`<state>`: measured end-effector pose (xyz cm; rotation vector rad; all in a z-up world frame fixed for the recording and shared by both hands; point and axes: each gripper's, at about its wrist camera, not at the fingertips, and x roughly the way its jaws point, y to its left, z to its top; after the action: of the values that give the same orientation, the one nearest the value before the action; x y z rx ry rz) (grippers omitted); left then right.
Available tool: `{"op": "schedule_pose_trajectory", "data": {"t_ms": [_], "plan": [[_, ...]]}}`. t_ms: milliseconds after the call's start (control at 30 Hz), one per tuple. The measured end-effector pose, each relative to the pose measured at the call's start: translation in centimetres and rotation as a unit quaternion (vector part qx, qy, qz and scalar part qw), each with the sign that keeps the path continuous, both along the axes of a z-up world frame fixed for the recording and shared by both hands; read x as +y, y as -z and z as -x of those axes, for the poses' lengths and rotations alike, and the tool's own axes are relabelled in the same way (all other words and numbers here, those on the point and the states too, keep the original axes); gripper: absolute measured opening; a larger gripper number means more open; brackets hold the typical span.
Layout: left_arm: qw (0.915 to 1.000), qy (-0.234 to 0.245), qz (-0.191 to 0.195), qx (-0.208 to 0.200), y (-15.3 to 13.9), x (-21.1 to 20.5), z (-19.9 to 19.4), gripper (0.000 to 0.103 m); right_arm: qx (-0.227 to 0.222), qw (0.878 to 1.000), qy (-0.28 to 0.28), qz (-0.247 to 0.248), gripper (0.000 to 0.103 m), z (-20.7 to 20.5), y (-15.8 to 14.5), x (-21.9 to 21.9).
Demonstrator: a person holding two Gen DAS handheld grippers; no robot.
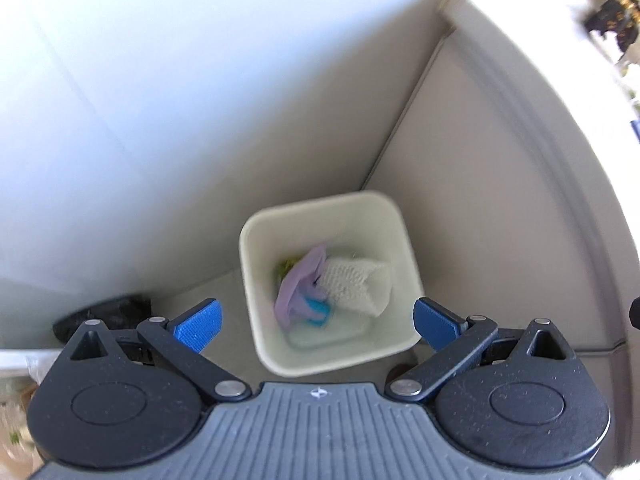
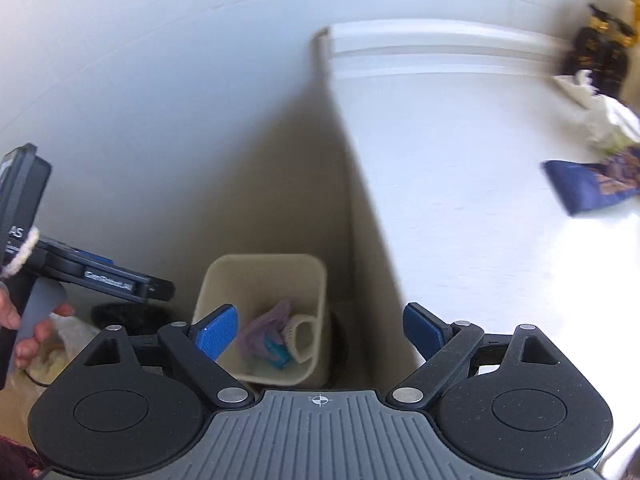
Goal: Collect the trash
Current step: 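Move both grippers back up to the countertop toward the tissues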
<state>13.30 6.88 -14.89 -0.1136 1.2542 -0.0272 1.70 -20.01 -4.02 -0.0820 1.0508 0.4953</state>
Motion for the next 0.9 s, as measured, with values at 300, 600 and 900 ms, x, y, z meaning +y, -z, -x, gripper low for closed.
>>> {"op": "schedule_pose_trajectory", "data": {"t_ms": [300,600,900], "plan": [[0.9967,0.051,0.020,-0.060,-4.3,-4.7,-2.7,0.102,-0.051,0.994,0.094,0.005,0.093,-2.3,-2.3,-6.7],[0.9861,0.123,0.026,-0.108,-7.3,-11.4,-6.6,0.102,-0.093,0.985,0.145,0.020,0.094,-5.0,-1.8,-12.3],[0.9715,0.188,0.046,-0.137,-8.7,-19.3,-12.2,0.102,-0.159,0.974,0.159,0.024,0.097,-8.2,-2.0,-15.8]]}}
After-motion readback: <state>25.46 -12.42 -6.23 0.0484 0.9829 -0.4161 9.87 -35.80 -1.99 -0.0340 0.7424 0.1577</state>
